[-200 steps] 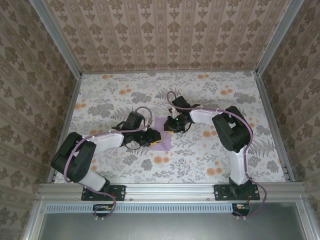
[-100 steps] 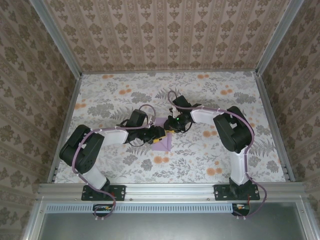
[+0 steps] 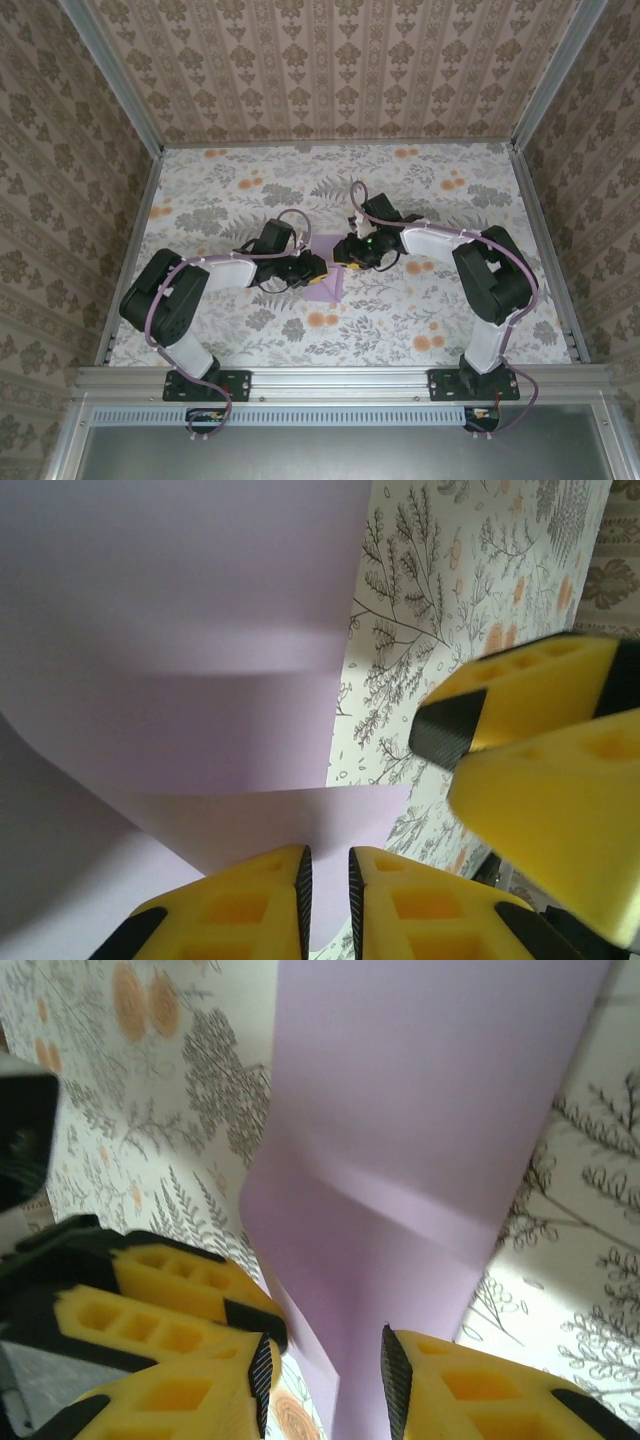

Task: Fold a paper plane with a square sheet of paper (pick it up from the middle)
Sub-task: Fold the triangle a second time at the center of the table.

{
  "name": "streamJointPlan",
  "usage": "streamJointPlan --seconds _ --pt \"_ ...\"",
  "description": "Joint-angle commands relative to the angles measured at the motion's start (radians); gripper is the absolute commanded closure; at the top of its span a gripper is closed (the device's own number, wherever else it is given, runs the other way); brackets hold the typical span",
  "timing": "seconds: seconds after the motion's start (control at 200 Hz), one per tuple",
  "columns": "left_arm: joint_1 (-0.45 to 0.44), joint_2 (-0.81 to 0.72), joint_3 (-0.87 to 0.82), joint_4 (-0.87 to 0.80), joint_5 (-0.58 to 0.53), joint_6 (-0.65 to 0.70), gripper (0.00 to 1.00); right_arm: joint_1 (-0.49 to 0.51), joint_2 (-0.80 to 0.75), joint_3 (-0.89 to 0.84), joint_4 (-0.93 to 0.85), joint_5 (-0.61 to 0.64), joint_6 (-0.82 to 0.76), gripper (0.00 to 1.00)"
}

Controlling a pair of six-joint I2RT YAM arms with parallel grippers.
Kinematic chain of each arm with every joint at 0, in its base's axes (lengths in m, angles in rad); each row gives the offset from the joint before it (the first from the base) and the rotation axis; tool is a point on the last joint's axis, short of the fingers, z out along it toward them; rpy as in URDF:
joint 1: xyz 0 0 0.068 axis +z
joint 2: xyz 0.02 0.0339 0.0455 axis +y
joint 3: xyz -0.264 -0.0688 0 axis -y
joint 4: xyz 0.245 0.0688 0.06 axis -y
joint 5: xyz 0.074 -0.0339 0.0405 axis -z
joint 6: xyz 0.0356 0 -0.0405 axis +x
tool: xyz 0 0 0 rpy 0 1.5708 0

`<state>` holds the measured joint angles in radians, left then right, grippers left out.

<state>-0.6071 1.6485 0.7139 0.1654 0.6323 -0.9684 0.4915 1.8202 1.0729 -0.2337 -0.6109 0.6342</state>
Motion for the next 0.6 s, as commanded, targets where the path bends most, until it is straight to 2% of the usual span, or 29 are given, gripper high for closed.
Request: streamJointPlan --seconds 0.0,0.245,0.595 --pt "0.001 0.006 -0.01 -0.001 -0.016 0.007 0.8 0.008 -0.01 -0.018 0.022 -0.059 -0.013 0.62" --pt "0.001 0.008 -0.017 0.031 -0.001 -0.009 0.82 0.021 0.013 -0.004 0.001 -0.057 -0.04 0.69" --pt "0.001 0.005 -0.019 0.038 0.0 -0.015 0.82 0.021 0.037 0.009 0.0 -0.062 -0.041 0.71"
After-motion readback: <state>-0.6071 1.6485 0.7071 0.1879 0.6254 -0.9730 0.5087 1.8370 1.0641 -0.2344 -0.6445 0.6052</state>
